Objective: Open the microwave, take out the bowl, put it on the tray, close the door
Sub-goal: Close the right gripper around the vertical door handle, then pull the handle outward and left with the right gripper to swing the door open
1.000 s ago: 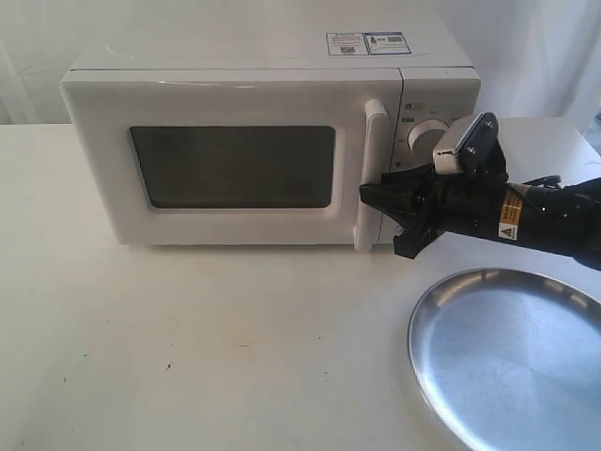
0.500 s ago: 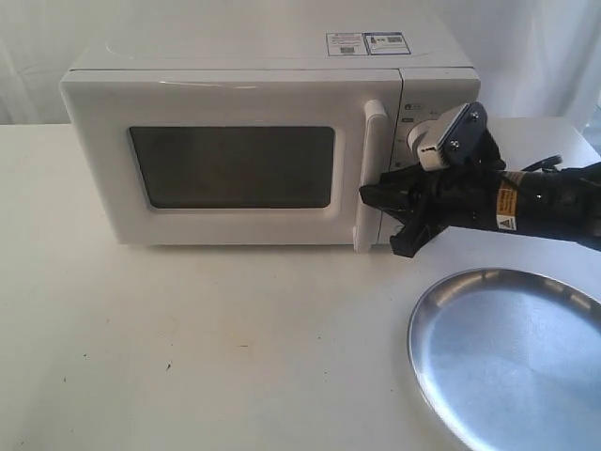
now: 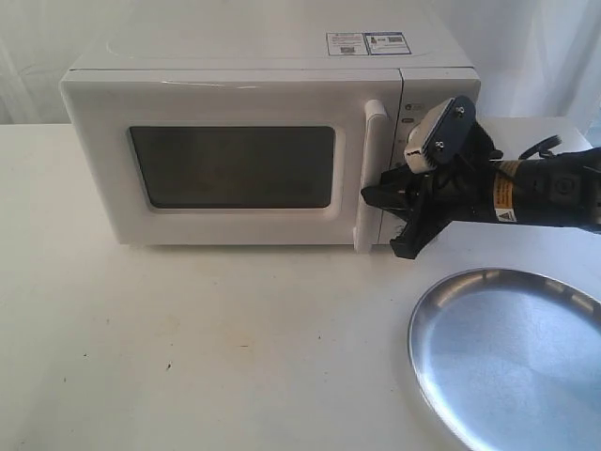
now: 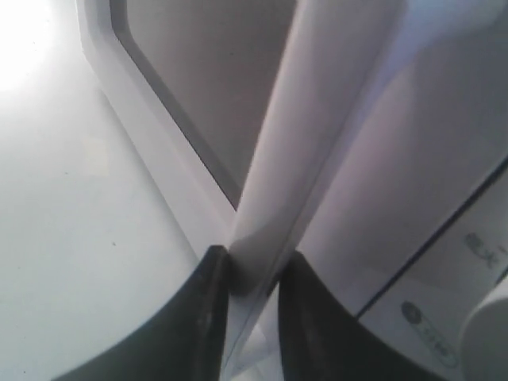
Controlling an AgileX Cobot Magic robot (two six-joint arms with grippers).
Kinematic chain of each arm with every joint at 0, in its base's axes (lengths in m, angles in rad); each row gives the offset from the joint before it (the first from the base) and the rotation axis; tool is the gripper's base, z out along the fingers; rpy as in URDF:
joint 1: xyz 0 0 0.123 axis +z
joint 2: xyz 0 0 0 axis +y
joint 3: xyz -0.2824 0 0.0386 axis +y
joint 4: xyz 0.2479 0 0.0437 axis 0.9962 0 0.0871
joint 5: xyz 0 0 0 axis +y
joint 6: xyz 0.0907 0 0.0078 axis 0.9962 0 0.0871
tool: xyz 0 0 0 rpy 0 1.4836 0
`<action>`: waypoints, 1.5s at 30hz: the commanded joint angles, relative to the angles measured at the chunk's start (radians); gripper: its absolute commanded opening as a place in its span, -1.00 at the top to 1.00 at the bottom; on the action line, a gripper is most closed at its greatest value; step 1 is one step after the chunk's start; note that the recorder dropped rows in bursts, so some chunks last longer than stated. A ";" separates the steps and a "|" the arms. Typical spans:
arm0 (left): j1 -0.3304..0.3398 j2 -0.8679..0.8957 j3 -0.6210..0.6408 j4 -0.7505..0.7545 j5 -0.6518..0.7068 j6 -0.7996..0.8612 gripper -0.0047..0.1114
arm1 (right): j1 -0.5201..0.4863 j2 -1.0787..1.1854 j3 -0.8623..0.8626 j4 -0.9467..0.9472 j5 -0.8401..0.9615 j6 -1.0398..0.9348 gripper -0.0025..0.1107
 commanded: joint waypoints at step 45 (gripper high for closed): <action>-0.001 -0.002 -0.001 -0.004 -0.001 -0.006 0.92 | -0.012 -0.593 0.305 0.160 0.262 0.318 0.96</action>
